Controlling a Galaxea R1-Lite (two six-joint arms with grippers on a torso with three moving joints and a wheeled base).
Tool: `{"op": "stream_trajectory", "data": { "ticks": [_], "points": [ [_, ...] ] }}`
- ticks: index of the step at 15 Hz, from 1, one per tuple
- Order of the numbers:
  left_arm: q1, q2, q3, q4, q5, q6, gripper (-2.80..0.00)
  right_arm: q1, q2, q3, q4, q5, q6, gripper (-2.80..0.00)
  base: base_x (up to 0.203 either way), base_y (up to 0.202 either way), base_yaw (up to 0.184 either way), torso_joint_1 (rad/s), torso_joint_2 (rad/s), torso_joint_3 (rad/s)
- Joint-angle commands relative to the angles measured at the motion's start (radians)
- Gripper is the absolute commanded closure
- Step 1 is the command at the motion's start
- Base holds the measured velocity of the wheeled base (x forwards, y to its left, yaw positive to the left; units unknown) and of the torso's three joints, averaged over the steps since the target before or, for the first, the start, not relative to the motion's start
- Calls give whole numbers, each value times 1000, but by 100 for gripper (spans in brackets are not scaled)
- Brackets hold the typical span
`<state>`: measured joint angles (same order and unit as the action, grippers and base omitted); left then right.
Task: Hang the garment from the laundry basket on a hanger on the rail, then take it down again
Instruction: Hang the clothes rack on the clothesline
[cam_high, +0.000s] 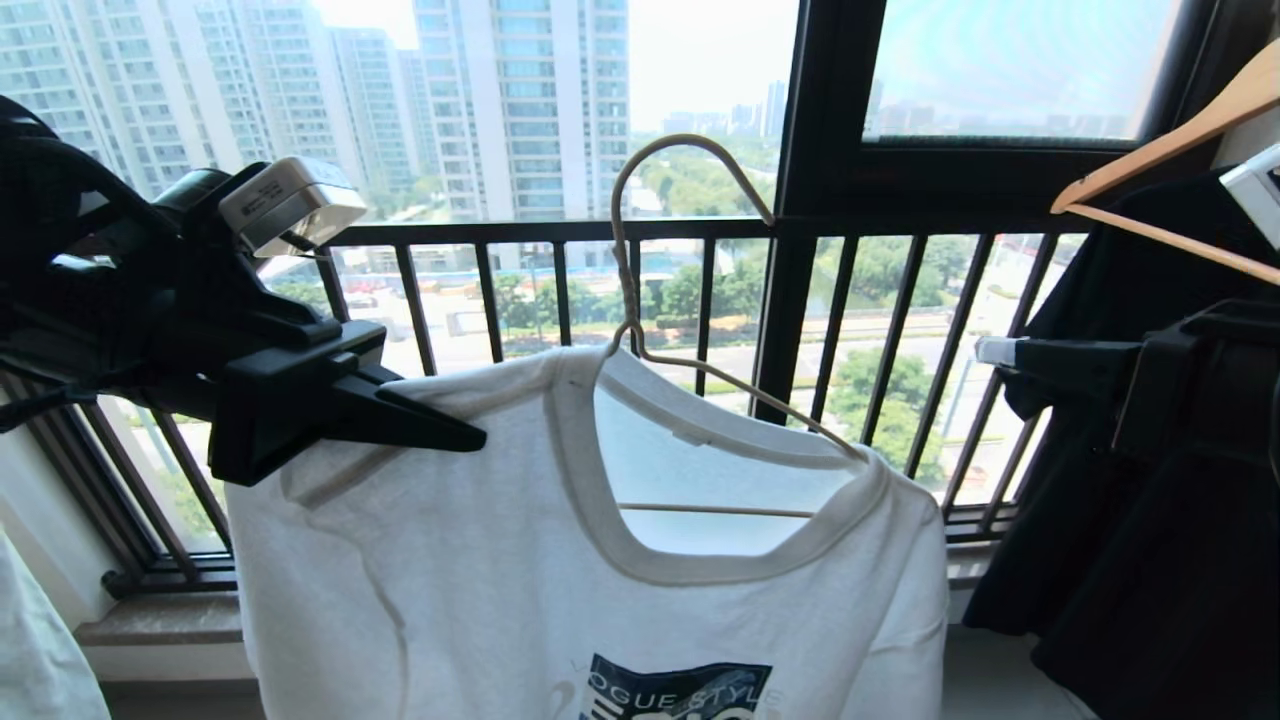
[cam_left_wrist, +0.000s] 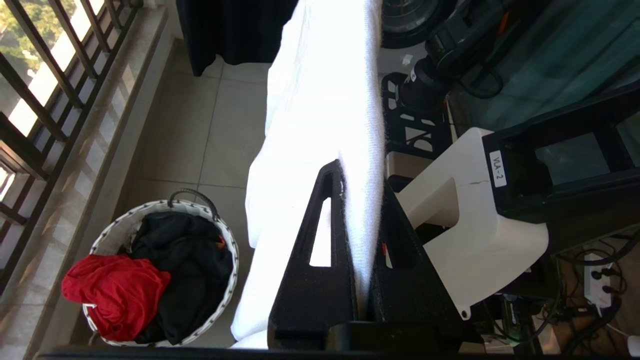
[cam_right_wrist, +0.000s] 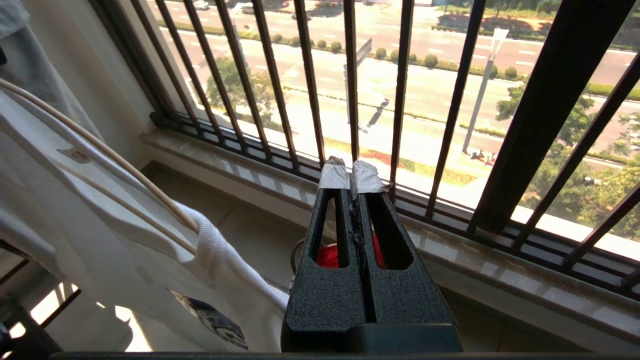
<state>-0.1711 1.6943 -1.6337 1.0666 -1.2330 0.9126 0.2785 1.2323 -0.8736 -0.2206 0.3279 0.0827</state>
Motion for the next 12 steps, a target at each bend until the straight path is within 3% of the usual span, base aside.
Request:
{"op": "stream_trajectory", "data": {
  "ticks": [1,6,12],
  "points": [
    [-2,-6,12,3,-6,5,0,-1,-39,-4,-5,2,-13,0,0,0,0,259,-573,-327],
    [-25,-13,29,3,-6,4,0,-1,-62,-5,0,2,-15,0,0,0,0,271,-601,-330],
    [-75,-150,164,3,-7,2,0,-2,-63,7,0,2,-15,0,0,0,0,185,-385,-208]
  ]
}}
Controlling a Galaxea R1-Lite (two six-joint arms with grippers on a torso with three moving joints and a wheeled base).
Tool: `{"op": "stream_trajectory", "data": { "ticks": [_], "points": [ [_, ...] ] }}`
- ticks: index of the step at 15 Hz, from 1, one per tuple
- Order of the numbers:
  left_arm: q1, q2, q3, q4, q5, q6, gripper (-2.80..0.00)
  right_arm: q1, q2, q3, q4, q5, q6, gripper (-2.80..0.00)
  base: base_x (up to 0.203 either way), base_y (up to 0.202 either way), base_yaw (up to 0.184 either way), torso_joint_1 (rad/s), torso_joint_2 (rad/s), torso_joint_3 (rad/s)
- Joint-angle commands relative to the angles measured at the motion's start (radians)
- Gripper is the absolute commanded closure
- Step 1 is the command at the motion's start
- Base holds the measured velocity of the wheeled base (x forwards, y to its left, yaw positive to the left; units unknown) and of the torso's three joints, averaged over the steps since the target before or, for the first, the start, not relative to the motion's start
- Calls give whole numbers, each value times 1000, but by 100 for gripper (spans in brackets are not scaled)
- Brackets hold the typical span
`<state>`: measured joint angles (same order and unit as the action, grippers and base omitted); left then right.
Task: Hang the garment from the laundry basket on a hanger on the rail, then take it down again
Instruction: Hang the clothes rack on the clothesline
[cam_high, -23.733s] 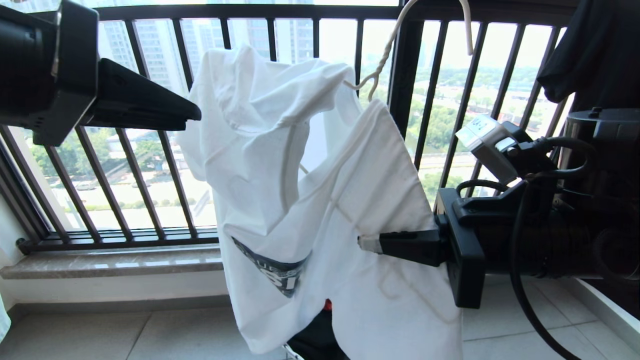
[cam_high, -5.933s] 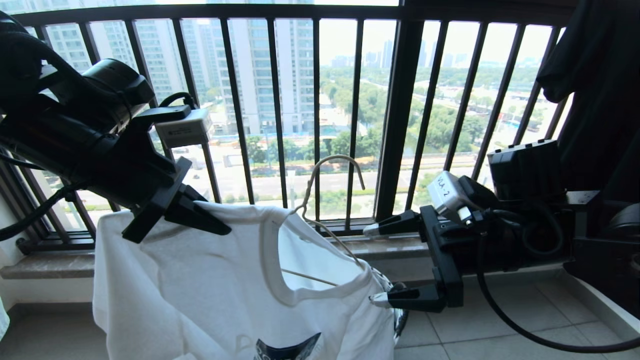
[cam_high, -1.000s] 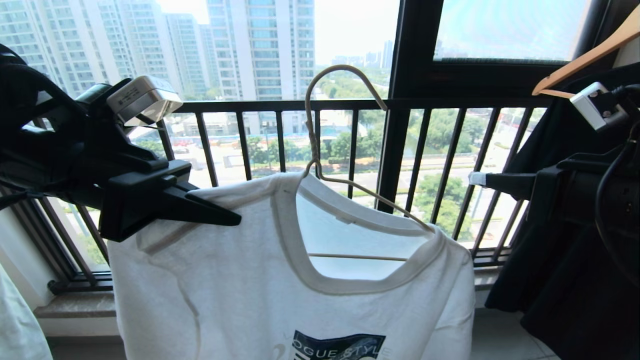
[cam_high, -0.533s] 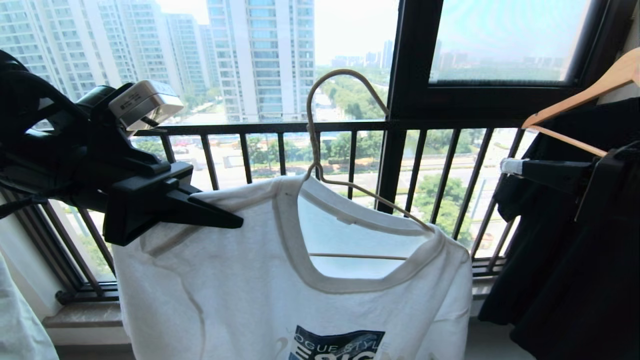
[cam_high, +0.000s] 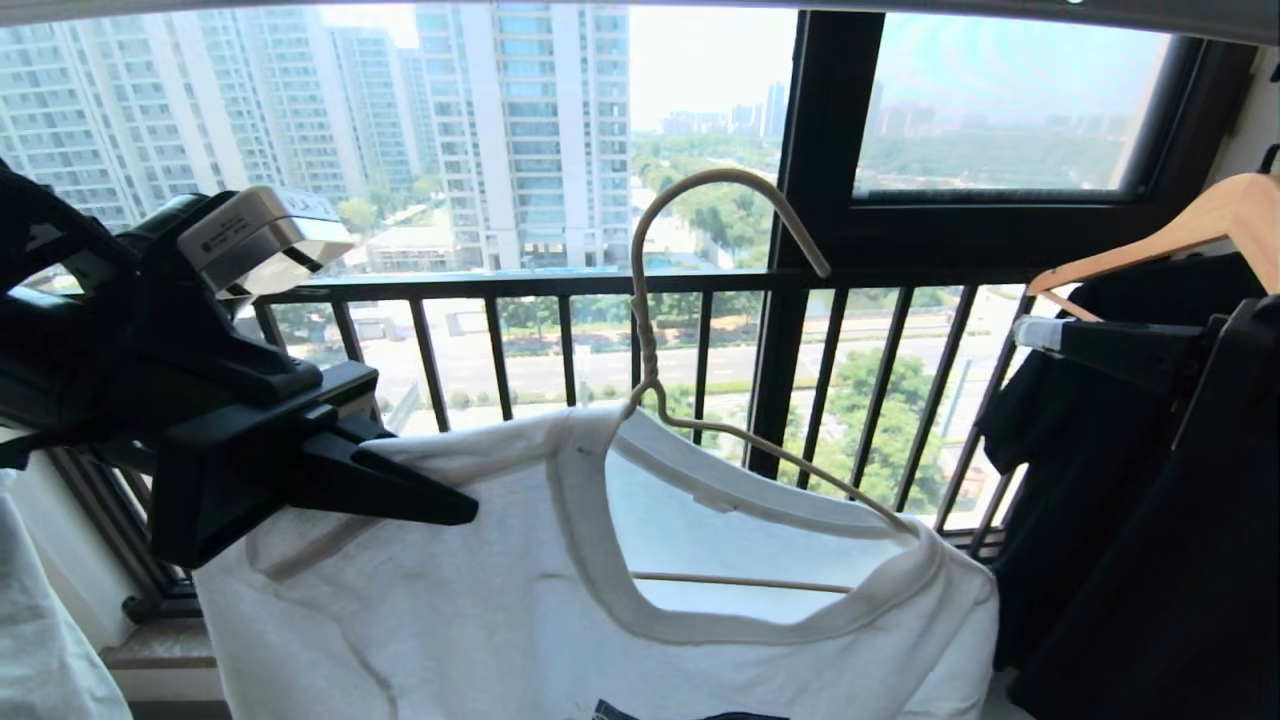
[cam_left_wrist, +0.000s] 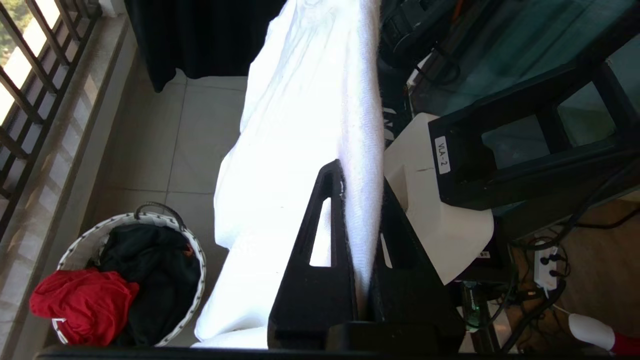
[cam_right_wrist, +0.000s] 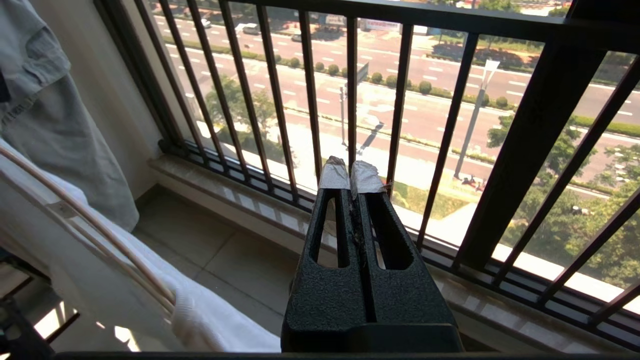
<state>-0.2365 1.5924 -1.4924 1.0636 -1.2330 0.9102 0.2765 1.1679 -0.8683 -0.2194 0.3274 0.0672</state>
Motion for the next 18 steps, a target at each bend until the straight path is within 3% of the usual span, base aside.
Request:
{"op": "stream_trajectory", "data": {
  "ticks": [1,5,10,18],
  "points": [
    [-13,-63,48,6,-7,4,0,0,-1,2,-3,1,0,0,0,0,0,154,-328,-168],
    [-2,-120,108,4,-7,-11,0,0,-14,2,-3,2,0,0,0,0,0,154,-327,-175],
    [33,-90,102,4,-5,-12,0,0,-17,9,-3,2,0,0,0,0,0,155,-316,-164],
    [46,-44,59,9,3,-46,0,0,-28,16,-11,2,-1,0,0,0,0,6,-11,-5]
  ]
}}
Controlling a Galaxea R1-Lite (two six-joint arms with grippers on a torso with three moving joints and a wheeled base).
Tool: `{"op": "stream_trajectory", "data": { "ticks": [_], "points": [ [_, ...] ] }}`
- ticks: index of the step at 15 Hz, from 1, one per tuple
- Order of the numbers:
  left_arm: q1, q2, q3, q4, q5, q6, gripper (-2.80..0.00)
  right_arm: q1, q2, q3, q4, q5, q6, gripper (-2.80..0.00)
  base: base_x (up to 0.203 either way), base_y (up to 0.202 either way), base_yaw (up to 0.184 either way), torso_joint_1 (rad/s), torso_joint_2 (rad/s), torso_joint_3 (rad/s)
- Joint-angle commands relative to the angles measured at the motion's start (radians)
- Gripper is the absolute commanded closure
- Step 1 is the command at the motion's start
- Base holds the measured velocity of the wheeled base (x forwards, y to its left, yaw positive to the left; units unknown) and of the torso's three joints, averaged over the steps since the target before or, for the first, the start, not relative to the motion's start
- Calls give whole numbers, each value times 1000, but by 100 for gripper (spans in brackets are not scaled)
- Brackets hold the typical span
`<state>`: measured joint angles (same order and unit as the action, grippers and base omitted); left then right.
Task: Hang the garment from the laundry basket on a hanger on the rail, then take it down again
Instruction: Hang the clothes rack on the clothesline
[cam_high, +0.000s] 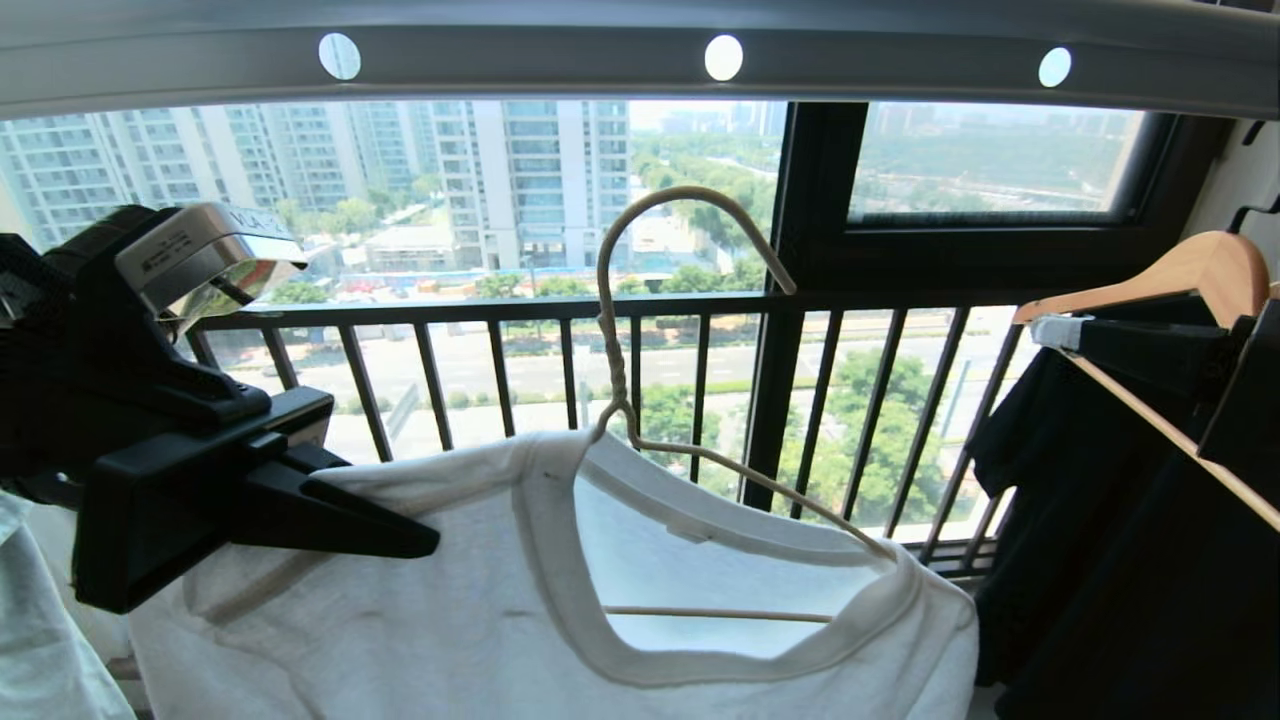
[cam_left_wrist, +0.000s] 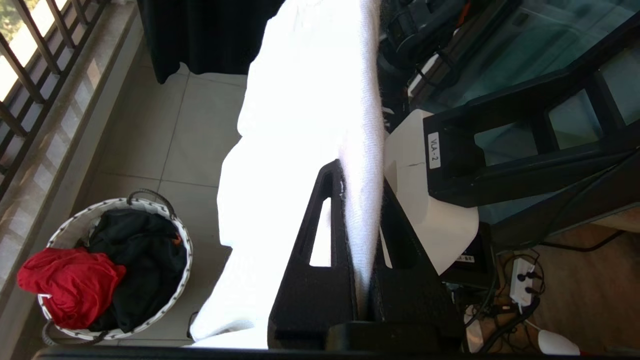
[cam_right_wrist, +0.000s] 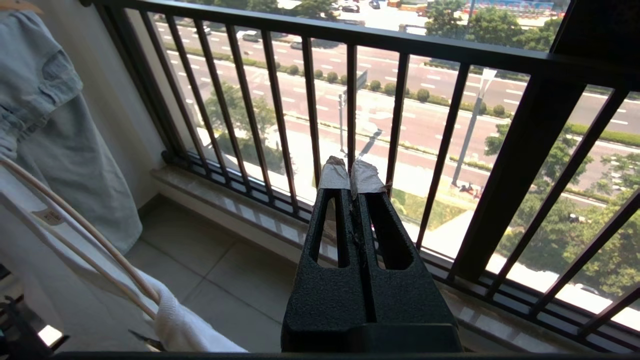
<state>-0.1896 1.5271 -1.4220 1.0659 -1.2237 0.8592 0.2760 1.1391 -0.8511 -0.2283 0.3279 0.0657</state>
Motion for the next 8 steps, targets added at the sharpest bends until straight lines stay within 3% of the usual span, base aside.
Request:
{"op": "stream_trajectory", "data": {
  "ticks": [1,3,6,8],
  "points": [
    [2,22,-12,8,-7,0,0,0,1,-3,0,2,0,0,0,0,0,0,0,0],
    [16,1,-15,10,-7,-18,0,2,-12,-5,1,2,0,0,0,0,0,0,0,0],
    [38,-21,-37,7,-4,-146,0,2,-19,-5,1,2,0,0,0,0,0,0,0,0],
    [85,-68,-20,4,-6,-177,0,2,-21,-5,3,2,0,0,0,0,0,0,0,0]
  ]
}}
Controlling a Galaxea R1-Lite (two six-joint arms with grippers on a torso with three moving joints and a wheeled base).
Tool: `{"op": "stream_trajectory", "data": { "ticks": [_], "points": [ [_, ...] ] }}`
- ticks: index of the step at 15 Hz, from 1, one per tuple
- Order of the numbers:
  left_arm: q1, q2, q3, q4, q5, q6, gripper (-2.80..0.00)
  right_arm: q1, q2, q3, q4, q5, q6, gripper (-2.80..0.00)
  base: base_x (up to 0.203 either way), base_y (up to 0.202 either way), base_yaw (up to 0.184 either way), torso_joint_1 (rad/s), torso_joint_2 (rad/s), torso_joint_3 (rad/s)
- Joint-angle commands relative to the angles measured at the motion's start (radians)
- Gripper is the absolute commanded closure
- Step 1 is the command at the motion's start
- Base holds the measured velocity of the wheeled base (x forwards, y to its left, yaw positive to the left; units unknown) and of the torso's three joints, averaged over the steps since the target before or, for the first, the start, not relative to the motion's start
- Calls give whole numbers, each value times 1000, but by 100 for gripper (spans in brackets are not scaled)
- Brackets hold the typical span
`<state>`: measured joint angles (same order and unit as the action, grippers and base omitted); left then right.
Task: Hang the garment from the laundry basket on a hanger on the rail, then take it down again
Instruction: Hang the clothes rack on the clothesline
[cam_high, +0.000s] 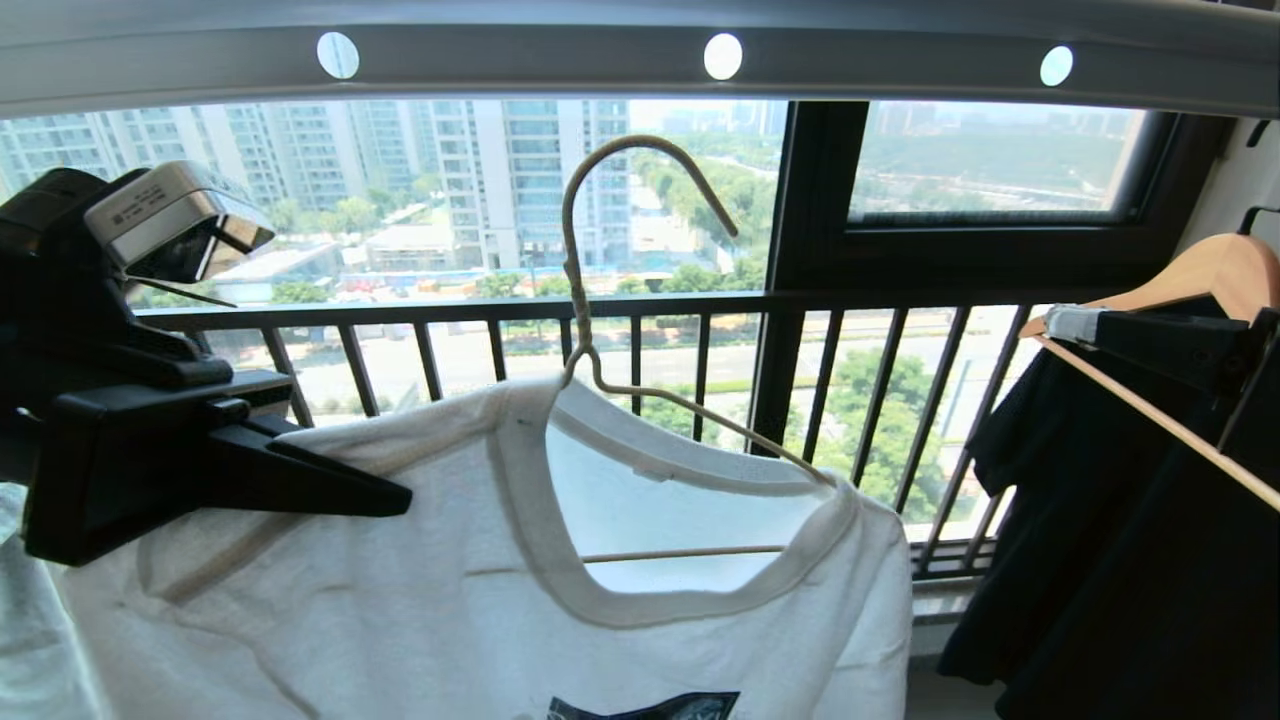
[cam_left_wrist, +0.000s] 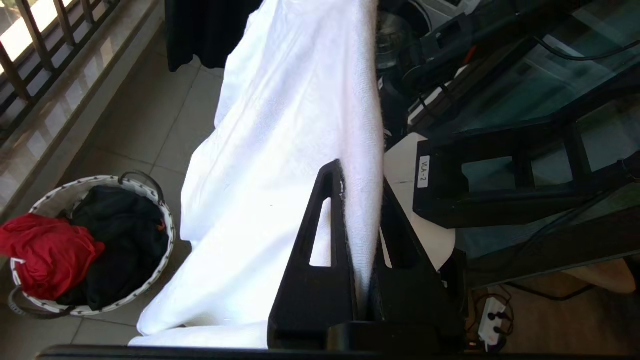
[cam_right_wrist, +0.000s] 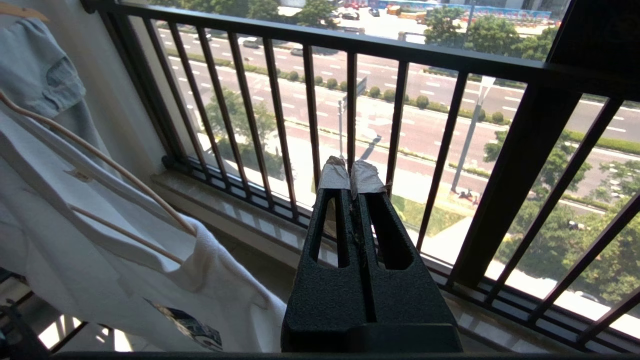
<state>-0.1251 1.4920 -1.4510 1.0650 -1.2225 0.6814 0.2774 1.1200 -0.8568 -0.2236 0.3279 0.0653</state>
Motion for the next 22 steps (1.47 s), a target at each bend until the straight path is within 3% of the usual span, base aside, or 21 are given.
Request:
{"op": "stream_trajectory", "data": {
  "ticks": [1,4,10,12,17,22],
  "points": [
    [41,-46,26,4,-7,-2,0,0,-2,1,-2,2,1,0,0,0,0,0,0,0],
    [102,-90,83,5,-12,-6,0,-1,-5,-5,1,0,-10,0,0,0,0,0,0,0],
    [312,-172,124,10,-9,-12,0,0,-8,-8,3,-7,-12,0,0,0,0,0,0,0],
    [374,-235,148,5,20,-21,0,0,0,-10,10,-7,-12,0,0,0,0,0,0,0],
    [422,-291,147,1,43,-26,0,2,26,-27,46,-7,-10,0,0,0,0,0,0,0],
    [551,-342,152,-21,43,-26,0,0,32,-31,47,-9,-10,0,0,0,0,0,0,0]
  ]
}}
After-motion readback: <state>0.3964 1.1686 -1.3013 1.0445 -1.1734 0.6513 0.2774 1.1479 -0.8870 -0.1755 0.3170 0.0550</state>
